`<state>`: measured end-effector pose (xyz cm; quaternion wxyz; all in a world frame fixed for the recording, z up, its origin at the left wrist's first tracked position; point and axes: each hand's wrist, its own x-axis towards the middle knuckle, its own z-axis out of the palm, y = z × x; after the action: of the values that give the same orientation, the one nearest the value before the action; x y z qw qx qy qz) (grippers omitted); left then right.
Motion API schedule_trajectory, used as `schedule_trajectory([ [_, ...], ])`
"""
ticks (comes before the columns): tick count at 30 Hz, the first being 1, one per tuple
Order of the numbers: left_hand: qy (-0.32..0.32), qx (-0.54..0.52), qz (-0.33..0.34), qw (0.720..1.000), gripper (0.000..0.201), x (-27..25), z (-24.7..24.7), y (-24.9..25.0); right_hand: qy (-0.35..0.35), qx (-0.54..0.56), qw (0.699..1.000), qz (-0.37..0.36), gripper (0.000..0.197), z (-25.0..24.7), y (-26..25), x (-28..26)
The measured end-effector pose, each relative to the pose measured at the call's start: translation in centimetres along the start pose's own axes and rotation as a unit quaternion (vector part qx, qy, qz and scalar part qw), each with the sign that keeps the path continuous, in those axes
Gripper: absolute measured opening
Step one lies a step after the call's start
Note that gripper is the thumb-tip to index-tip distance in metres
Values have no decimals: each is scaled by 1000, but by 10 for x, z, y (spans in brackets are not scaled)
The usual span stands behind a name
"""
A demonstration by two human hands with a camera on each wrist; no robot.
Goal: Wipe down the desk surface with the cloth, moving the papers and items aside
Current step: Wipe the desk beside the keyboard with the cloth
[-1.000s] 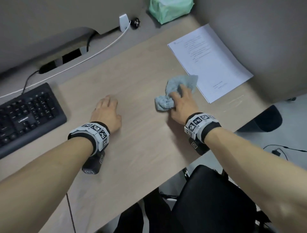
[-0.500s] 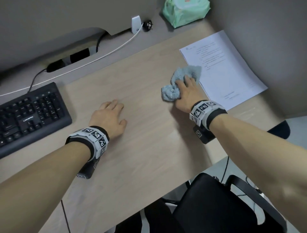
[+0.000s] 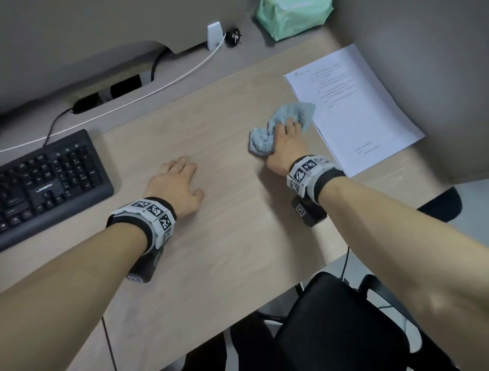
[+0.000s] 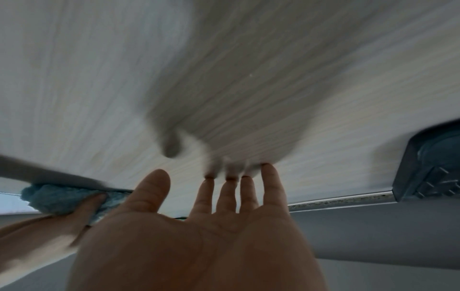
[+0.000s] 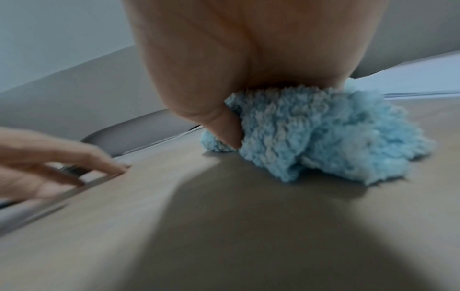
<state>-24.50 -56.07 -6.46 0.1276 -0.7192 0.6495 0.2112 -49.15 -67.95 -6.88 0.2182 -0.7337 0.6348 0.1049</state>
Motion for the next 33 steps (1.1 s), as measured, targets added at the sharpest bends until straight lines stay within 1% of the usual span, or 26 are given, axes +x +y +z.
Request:
schedule_trajectory([
  [3, -3, 4, 1, 1000, 70, -2, -1, 0, -1, -9, 1000, -27, 78, -3, 11, -4],
  [5, -7, 7, 3, 1000, 71, -1, -3, -1, -2, 2, 1000, -9, 77, -13, 10, 6],
  [7, -10, 4, 4, 1000, 70, 0, -5, 0, -11, 1, 1000, 5, 80, -13, 5, 6],
  [10, -1, 4, -1, 1000, 70, -2, -4, 4, -9, -20, 1000, -15, 78, -4, 5, -4],
  [12, -3, 8, -2, 1000, 70, -2, -3, 3, -9, -11, 1000, -22, 73, -10, 10, 1],
  [14, -7, 5, -1, 1000, 71, -2, -2, 2, -13, -3, 1000, -7, 76, -19, 8, 10],
  [16, -2, 4, 1, 1000, 71, -2, -2, 2, -20, -8, 1000, -3, 80, -17, -4, 4],
  [17, 0, 7, 1, 1000, 71, -2, -2, 2, -21, -15, 999, -21, 81, -10, -11, -8],
  [20, 0, 18, 2, 1000, 73, -3, 0, 4, -12, -31, 992, -119, 83, 29, -20, -60],
  [21, -6, 18, 4, 1000, 74, -3, 0, 3, -8, -29, 990, -136, 82, 40, -16, -77],
  [22, -9, 19, 6, 1000, 74, -2, 1, 2, -4, -24, 990, -138, 80, 47, -8, -89],
  [23, -7, 21, 8, 1000, 74, -2, 2, 1, 0, -20, 992, -128, 79, 52, 2, -96],
  [26, 17, 28, 17, 999, 73, -3, 5, -2, 13, 2, 998, -58, 78, 50, 32, -101],
  [27, 20, 29, 22, 999, 73, -4, 6, -3, 19, 7, 1000, -24, 79, 49, 36, -101],
  [29, 18, 27, 26, 999, 74, -5, 10, -3, 8, 20, 999, 30, 83, 50, 25, -105],
  [30, 19, 22, 26, 999, 74, -6, 11, -2, -4, 26, 999, 36, 86, 54, 14, -112],
  [31, 27, 14, 25, 999, 74, -6, 12, 0, -18, 30, 999, 22, 90, 60, 1, -121],
  [32, 41, 6, 28, 999, 72, -7, 12, 3, -31, 31, 999, -2, 92, 67, -9, -134],
  [33, 56, -2, 34, 998, 70, -8, 11, 8, -36, 31, 999, -27, 89, 75, -14, -147],
])
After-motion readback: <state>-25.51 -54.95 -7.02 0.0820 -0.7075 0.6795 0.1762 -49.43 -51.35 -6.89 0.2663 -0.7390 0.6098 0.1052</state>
